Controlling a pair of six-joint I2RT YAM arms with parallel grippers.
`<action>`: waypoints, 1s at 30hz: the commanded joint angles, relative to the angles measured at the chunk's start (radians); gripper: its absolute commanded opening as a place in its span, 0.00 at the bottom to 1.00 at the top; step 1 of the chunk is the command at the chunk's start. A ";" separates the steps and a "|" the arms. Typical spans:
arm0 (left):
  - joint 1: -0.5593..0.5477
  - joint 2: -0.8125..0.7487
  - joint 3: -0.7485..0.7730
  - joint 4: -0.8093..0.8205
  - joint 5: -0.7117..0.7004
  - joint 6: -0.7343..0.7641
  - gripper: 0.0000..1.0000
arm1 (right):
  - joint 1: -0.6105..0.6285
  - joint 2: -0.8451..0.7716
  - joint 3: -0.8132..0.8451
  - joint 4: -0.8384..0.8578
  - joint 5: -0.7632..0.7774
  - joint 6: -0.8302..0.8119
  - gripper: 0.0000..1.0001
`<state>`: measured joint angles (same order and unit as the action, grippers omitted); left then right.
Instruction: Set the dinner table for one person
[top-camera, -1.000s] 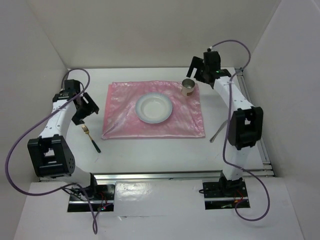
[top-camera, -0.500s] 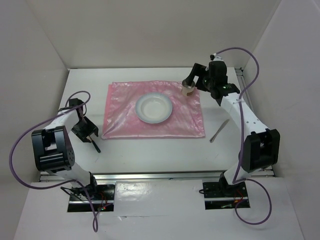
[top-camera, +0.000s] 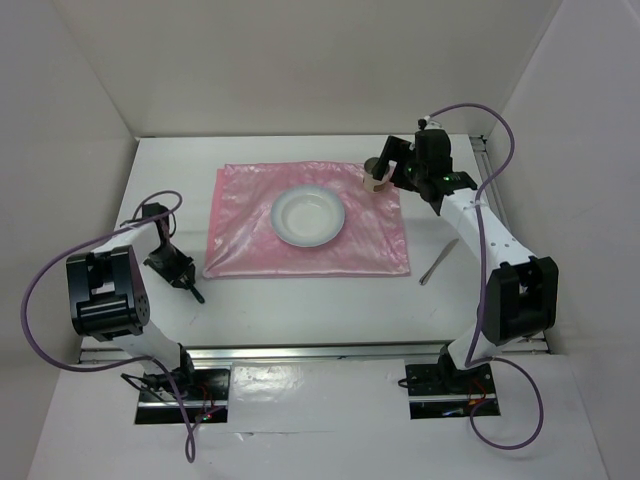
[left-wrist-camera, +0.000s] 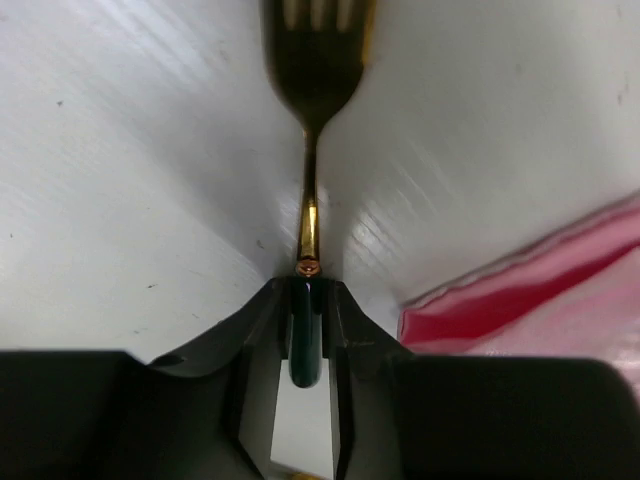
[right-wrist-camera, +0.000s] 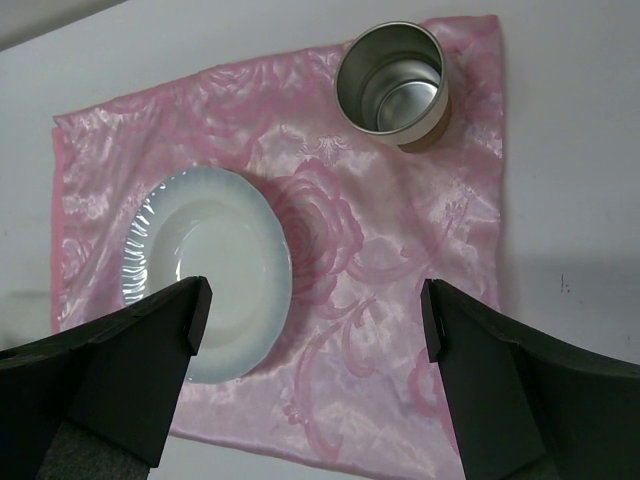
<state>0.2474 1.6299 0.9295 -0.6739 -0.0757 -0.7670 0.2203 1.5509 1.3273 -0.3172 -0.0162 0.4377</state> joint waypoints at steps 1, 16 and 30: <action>0.003 0.016 -0.006 -0.010 -0.036 -0.038 0.30 | 0.001 -0.035 0.001 -0.002 0.018 -0.011 1.00; -0.328 -0.023 0.460 -0.110 -0.099 0.333 0.00 | -0.019 -0.046 -0.008 -0.011 -0.068 -0.001 1.00; -0.481 0.419 0.735 -0.164 -0.159 0.310 0.00 | -0.047 -0.095 -0.008 -0.057 -0.122 0.009 1.00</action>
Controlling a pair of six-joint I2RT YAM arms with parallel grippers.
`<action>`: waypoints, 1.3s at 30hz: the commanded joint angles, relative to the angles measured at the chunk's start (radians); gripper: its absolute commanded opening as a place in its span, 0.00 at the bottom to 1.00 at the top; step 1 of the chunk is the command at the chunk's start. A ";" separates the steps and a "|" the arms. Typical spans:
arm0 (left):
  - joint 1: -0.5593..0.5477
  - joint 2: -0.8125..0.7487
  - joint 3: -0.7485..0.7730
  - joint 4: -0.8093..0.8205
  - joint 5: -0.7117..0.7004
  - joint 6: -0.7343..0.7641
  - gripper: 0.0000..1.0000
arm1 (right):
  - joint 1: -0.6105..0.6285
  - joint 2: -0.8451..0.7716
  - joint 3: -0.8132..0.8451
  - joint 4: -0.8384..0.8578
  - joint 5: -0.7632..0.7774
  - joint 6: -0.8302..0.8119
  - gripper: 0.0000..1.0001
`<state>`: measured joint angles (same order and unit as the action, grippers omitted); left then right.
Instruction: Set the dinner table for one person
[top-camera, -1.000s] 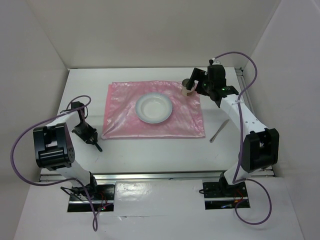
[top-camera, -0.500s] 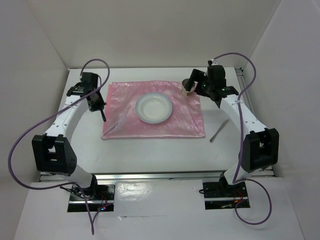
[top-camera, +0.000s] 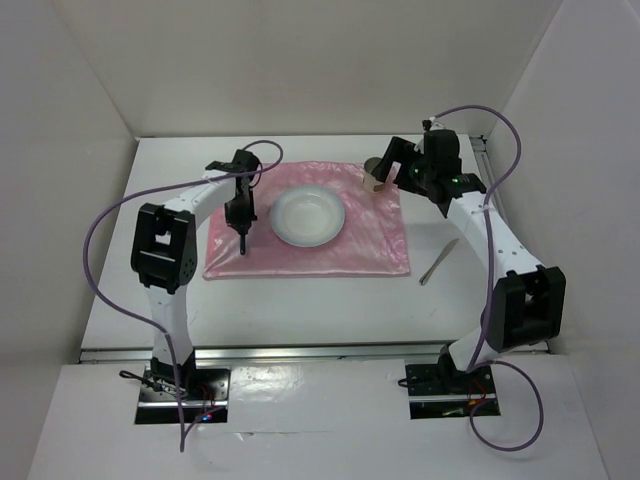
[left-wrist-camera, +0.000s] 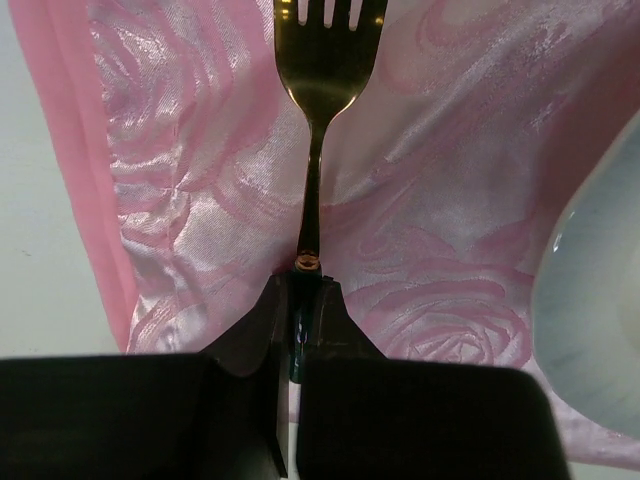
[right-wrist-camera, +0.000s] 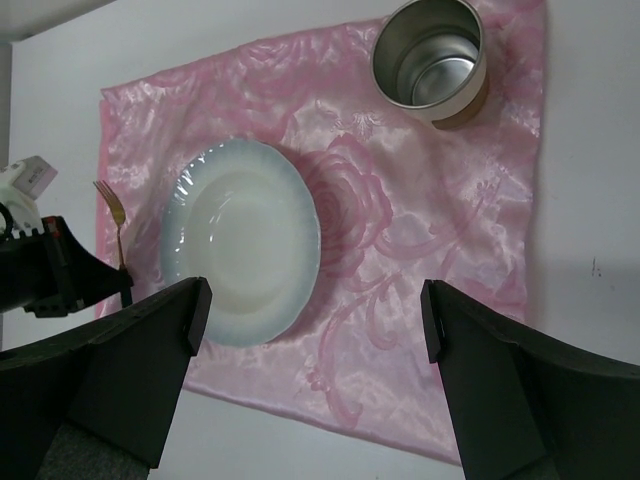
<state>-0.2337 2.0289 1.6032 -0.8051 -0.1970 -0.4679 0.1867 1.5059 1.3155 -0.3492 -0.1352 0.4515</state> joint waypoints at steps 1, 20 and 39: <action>0.000 0.034 0.075 -0.032 -0.038 0.011 0.00 | -0.013 -0.050 -0.005 -0.025 -0.003 -0.005 1.00; -0.018 0.110 0.161 -0.069 -0.090 0.029 0.62 | -0.032 -0.069 -0.024 -0.056 0.016 -0.023 1.00; -0.018 -0.154 0.354 -0.168 -0.058 0.040 0.61 | -0.277 -0.147 -0.277 -0.378 0.079 0.122 1.00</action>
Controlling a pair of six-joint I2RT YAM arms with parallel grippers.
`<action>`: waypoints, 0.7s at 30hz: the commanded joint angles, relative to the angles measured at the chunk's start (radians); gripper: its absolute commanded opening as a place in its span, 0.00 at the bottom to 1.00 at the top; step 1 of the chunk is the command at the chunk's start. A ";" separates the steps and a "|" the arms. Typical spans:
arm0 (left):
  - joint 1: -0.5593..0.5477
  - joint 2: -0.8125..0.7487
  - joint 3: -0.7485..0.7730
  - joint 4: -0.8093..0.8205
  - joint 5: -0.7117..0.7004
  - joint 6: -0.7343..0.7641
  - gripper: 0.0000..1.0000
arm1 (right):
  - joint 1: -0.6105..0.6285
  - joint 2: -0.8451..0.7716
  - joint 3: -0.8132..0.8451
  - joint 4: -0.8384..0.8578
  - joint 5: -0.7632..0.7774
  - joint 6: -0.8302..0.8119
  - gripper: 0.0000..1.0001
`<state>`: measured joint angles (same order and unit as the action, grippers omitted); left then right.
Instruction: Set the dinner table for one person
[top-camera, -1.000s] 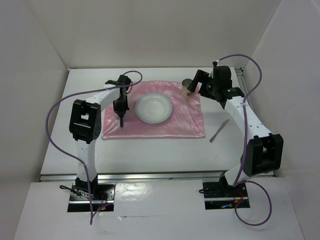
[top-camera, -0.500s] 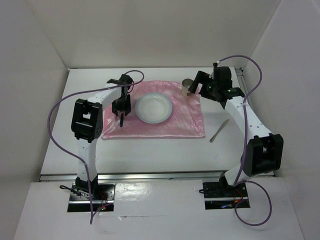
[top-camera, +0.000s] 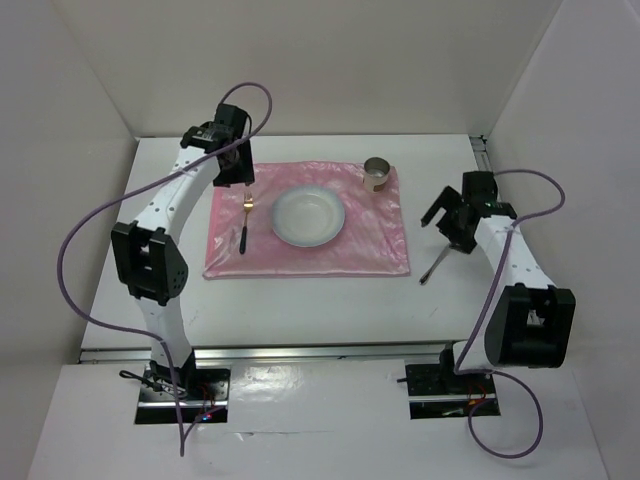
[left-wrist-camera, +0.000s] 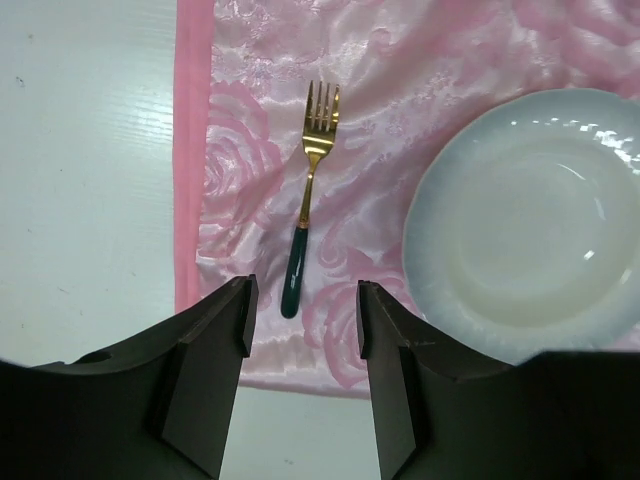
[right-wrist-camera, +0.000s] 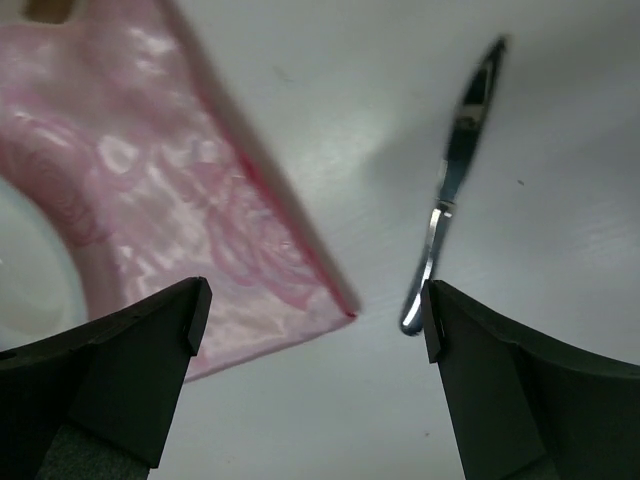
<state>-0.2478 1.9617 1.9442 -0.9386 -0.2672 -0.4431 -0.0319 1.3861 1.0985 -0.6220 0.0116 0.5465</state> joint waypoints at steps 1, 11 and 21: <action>-0.004 -0.105 -0.011 -0.014 0.051 0.015 0.61 | -0.094 -0.027 -0.107 -0.096 -0.085 0.039 1.00; -0.004 -0.251 -0.178 0.023 0.099 0.004 0.62 | -0.094 0.076 -0.195 -0.038 0.002 0.101 0.87; -0.004 -0.297 -0.255 0.060 0.079 0.004 0.62 | -0.022 0.177 -0.224 0.073 0.036 0.057 0.64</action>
<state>-0.2478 1.7226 1.6814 -0.9119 -0.1791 -0.4454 -0.0570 1.5494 0.8875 -0.6357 0.0376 0.6296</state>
